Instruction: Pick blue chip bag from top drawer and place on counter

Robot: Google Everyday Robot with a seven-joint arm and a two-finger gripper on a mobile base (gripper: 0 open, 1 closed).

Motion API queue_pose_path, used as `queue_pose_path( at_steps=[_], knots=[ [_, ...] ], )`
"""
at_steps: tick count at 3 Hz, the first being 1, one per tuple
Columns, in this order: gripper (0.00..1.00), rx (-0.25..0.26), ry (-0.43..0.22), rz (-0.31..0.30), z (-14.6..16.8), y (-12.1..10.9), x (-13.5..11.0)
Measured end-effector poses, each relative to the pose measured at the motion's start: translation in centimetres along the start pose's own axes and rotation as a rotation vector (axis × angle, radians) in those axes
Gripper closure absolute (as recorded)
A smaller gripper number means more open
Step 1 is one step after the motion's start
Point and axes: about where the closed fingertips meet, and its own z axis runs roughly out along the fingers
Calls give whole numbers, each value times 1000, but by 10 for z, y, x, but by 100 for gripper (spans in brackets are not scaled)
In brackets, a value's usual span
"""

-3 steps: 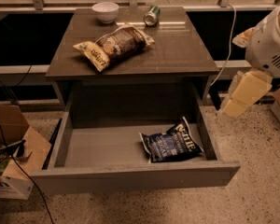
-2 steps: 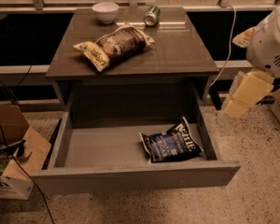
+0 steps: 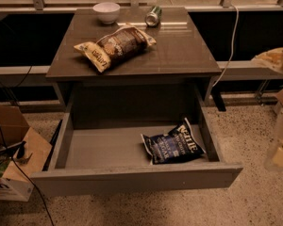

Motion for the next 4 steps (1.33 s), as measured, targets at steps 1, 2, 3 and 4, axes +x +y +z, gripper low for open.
queue_pose_path(
  at_steps=[1,2,3,4],
  knots=[
    [0,-46,-4,-38,20,19,2],
    [0,-49,-3,-41,21,20,3],
    [0,-43,-11,-7,25,17,-1],
    [0,-30,-59,19,43,2,-21]
  ],
)
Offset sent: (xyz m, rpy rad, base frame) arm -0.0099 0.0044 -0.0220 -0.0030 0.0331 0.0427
